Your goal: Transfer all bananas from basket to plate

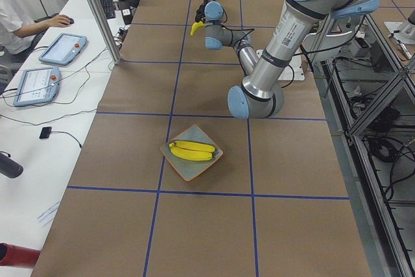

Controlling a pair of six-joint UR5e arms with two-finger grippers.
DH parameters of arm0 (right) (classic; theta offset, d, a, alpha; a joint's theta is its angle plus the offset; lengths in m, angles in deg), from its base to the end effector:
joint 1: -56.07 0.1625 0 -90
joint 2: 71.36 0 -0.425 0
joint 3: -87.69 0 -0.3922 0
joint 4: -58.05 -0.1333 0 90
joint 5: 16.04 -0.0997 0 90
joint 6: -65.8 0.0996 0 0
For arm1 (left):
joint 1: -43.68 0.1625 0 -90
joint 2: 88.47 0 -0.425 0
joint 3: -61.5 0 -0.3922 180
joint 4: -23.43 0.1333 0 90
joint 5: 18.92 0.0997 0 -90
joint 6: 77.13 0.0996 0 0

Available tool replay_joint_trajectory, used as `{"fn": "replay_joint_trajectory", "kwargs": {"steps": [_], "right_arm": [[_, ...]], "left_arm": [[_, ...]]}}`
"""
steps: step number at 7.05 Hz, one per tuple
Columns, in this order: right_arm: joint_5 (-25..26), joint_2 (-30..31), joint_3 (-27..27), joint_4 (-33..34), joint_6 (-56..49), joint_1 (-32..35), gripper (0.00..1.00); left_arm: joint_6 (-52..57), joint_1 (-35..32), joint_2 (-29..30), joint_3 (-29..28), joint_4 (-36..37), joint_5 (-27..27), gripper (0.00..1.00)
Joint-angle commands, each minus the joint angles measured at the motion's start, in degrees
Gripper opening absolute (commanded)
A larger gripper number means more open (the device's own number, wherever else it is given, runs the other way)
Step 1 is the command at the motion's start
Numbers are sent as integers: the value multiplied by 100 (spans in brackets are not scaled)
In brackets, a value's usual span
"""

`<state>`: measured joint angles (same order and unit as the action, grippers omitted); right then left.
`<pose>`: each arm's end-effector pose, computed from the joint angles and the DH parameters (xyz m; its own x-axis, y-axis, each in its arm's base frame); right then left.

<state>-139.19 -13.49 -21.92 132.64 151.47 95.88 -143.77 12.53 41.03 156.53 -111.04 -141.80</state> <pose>-0.3985 -0.4348 0.1550 0.3087 0.1750 0.9349 -0.1260 0.9818 -0.1422 0.5027 -0.3964 0.1172 0.0018 0.3880 -0.9216 -0.0336 0.9212 0.3877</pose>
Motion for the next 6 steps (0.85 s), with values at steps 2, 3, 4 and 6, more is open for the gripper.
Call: {"fn": "replay_joint_trajectory", "kwargs": {"steps": [2,3,4,6], "right_arm": [[-24,-47,-34,-15,2,123,100],[-138,-4,-113,-15,2,272,100],[-191,127,-201,-15,2,404,100],[-148,365,-202,-24,-67,458,100]], "left_arm": [[-16,-5,-30,42,69,0,0],[-94,-22,-57,42,87,0,0],[-217,-118,-109,51,322,-17,0],[-52,-652,-1114,558,946,-131,0]]}}
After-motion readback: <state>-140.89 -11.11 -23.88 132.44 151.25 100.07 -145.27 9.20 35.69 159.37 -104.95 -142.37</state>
